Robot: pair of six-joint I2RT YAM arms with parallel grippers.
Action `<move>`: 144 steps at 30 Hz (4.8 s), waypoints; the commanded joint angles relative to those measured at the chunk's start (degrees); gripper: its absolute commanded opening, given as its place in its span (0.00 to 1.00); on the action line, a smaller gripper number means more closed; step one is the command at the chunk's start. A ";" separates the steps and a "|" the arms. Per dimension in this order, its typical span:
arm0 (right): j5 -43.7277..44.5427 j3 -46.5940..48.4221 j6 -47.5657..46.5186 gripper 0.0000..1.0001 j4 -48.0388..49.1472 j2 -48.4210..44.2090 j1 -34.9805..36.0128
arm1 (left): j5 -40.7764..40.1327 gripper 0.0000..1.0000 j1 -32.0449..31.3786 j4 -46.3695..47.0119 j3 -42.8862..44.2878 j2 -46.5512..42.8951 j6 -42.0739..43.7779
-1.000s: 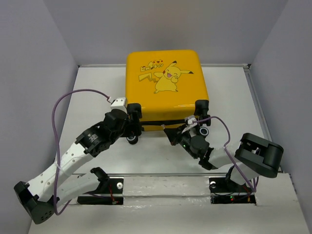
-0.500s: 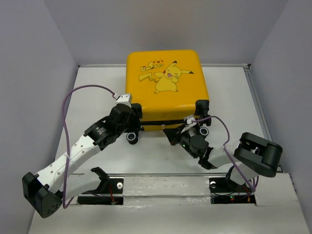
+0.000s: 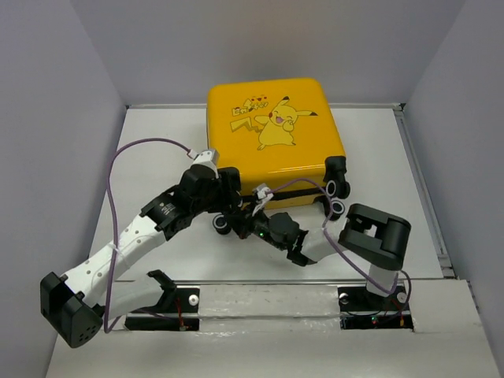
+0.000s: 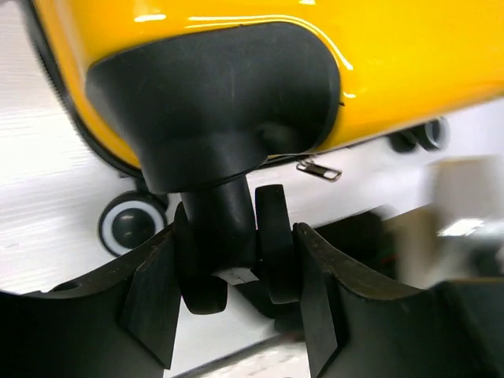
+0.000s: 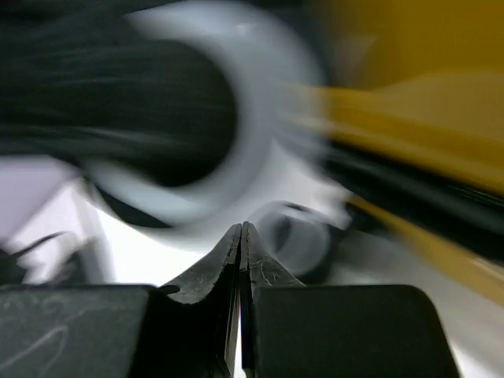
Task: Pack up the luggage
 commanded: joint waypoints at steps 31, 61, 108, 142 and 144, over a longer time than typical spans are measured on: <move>13.56 -9.07 6.82 0.65 -48.99 -36.59 0.46 | 8.33 0.06 -8.61 31.43 -8.75 -10.72 -3.16; 24.44 8.78 4.00 0.07 -42.49 -18.57 -4.39 | 12.11 0.06 -8.70 34.52 -12.01 -12.39 -1.13; -0.19 0.09 0.31 0.64 -21.71 -17.67 10.64 | 17.47 0.06 -8.61 39.25 -5.66 -7.38 -6.84; 14.42 -5.99 3.29 0.65 -12.62 -19.55 3.08 | 18.26 0.06 -8.61 45.85 -7.43 -2.72 -7.19; 14.16 -5.64 3.47 0.65 -10.77 -17.18 2.56 | 19.22 0.06 -8.70 47.25 -7.61 -2.28 -8.24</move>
